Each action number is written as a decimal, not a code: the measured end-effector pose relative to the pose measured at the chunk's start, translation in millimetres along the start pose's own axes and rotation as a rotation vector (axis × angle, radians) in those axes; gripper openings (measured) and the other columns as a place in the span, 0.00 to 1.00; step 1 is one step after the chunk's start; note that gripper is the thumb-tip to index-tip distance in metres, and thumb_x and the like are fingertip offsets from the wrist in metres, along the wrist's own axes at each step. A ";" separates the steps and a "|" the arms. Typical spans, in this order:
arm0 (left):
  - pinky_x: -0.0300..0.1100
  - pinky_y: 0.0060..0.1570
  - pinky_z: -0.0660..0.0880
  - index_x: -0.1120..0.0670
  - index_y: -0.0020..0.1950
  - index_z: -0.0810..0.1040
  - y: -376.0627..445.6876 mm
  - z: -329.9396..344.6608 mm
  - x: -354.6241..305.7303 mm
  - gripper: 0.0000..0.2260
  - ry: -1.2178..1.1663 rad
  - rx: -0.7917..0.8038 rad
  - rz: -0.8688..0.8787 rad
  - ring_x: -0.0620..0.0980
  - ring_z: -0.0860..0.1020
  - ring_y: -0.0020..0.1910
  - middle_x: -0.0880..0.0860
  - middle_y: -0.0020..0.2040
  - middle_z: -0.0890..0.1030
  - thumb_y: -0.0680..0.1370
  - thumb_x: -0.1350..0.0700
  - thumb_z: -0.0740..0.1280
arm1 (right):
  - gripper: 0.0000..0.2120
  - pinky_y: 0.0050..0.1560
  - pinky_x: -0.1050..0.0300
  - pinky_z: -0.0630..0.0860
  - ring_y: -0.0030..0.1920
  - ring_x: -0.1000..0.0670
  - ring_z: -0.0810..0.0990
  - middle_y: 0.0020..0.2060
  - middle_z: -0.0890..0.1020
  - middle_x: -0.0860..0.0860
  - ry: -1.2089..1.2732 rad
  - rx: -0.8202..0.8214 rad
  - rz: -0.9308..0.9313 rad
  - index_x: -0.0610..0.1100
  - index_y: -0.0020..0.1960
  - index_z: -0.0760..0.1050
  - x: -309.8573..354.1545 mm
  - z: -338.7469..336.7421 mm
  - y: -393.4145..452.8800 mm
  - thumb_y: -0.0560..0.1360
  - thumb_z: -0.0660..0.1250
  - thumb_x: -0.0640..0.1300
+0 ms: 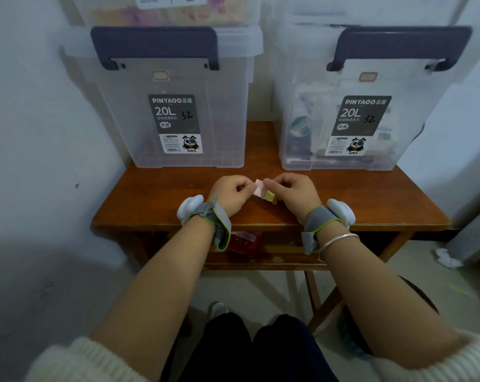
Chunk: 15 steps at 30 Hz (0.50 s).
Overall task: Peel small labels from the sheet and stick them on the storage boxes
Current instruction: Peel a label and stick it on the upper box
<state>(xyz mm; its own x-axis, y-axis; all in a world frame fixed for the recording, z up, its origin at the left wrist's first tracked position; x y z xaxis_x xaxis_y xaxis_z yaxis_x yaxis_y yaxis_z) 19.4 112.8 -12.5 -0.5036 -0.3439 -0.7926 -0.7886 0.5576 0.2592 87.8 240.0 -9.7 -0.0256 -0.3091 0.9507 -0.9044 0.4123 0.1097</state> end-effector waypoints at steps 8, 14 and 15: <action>0.28 0.31 0.64 0.64 0.42 0.81 -0.9 2.0 -1.6 0.10 0.033 0.048 0.050 0.40 0.70 0.28 0.43 0.28 0.73 0.77 0.60 0.64 | 0.07 0.35 0.62 0.70 0.32 0.54 0.71 0.30 0.76 0.51 -0.012 0.028 0.032 0.43 0.34 0.78 2.4 -1.8 -1.6 0.69 0.69 0.45; 0.32 0.33 0.66 0.65 0.43 0.81 -0.7 1.8 -2.8 0.10 0.034 0.046 0.048 0.40 0.70 0.29 0.43 0.28 0.73 0.77 0.59 0.64 | 0.06 0.38 0.62 0.73 0.35 0.53 0.75 0.32 0.78 0.50 0.023 0.050 0.036 0.44 0.34 0.78 2.3 -3.0 -1.1 0.69 0.70 0.42; 0.33 0.33 0.66 0.65 0.43 0.81 -0.7 1.9 -3.1 0.10 0.034 0.049 0.047 0.40 0.70 0.29 0.43 0.28 0.73 0.77 0.59 0.64 | 0.05 0.39 0.60 0.73 0.36 0.52 0.75 0.32 0.78 0.50 0.029 0.049 0.036 0.43 0.34 0.78 2.3 -3.2 -1.2 0.68 0.70 0.42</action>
<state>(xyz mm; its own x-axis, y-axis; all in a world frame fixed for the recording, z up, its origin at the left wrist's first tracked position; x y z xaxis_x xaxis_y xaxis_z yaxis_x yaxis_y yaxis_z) 22.2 114.8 -11.3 -0.5523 -0.3415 -0.7605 -0.7457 0.6101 0.2676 90.2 241.5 -6.8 -0.0466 -0.2701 0.9617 -0.9230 0.3797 0.0619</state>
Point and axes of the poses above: each hand's wrist, its own y-axis towards the middle knuckle, its own z-axis out of the palm, x = y × z, the point moved 3 cm from there along y, towards the middle knuckle
